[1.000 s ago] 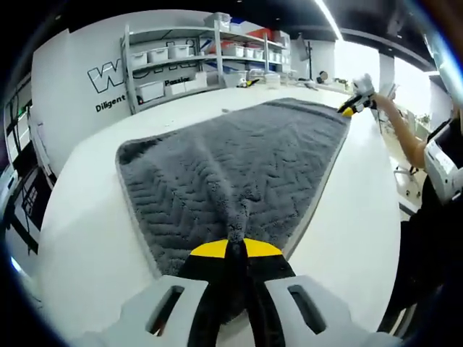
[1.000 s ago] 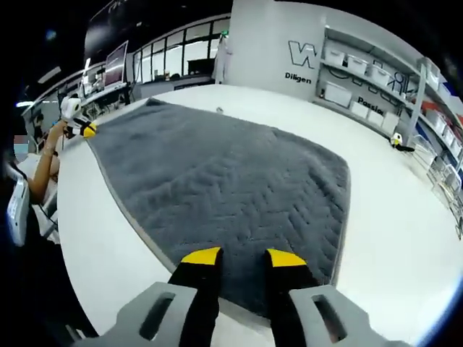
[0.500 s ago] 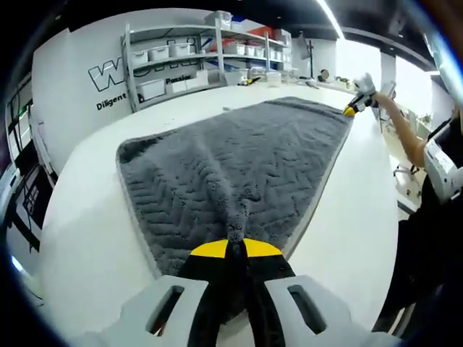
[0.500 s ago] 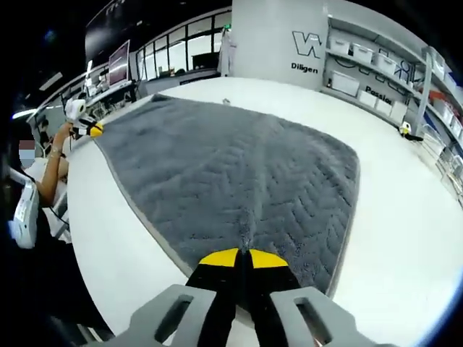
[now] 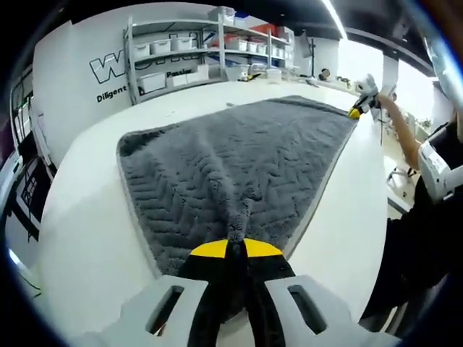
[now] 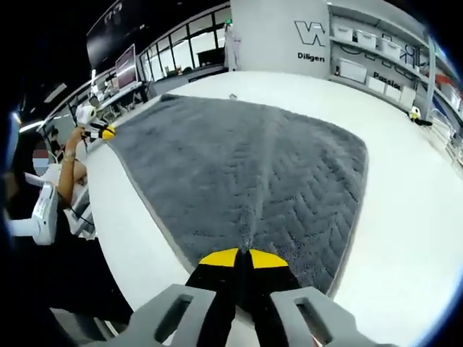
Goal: Open the folded towel by lifting each exposed corner and separating the folded layers until the towel lies flat within the target outline without major curled edges
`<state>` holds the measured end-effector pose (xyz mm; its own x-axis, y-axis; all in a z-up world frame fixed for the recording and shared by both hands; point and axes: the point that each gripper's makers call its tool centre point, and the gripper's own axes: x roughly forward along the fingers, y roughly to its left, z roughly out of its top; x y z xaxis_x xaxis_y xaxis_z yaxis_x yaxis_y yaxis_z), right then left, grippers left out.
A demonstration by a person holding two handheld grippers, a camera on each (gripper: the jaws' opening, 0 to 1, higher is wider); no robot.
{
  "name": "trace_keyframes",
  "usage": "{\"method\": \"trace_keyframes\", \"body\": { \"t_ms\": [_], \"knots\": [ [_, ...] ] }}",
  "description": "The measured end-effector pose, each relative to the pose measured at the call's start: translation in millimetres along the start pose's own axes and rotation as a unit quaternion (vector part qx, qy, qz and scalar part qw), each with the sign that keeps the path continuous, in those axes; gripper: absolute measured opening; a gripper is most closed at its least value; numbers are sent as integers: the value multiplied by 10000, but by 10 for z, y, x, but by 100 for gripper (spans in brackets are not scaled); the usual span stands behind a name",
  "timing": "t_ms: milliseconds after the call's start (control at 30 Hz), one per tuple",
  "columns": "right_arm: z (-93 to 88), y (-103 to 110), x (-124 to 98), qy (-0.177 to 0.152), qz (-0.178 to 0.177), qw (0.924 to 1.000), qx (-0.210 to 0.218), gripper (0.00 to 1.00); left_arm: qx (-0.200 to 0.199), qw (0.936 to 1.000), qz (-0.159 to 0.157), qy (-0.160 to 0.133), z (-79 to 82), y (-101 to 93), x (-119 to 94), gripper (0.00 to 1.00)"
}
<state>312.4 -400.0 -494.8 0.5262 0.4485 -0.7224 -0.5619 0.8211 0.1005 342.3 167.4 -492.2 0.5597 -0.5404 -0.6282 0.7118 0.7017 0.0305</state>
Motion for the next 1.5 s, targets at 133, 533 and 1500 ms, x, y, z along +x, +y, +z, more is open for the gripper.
{"method": "trace_keyframes", "body": {
  "t_ms": [133,533,1500],
  "knots": [
    [46,-40,-4,-121,-64,9995,-291,9,45,10000,-25,-2,12,-7,1,17],
    [642,-445,-114,-1131,-839,9894,-366,49,20,9927,353,-1152,499,259,-63,67],
    [1264,-1896,698,-1063,-1272,9785,1230,38,-55,9845,1207,-1272,1336,1556,773,67]
  ]
}}
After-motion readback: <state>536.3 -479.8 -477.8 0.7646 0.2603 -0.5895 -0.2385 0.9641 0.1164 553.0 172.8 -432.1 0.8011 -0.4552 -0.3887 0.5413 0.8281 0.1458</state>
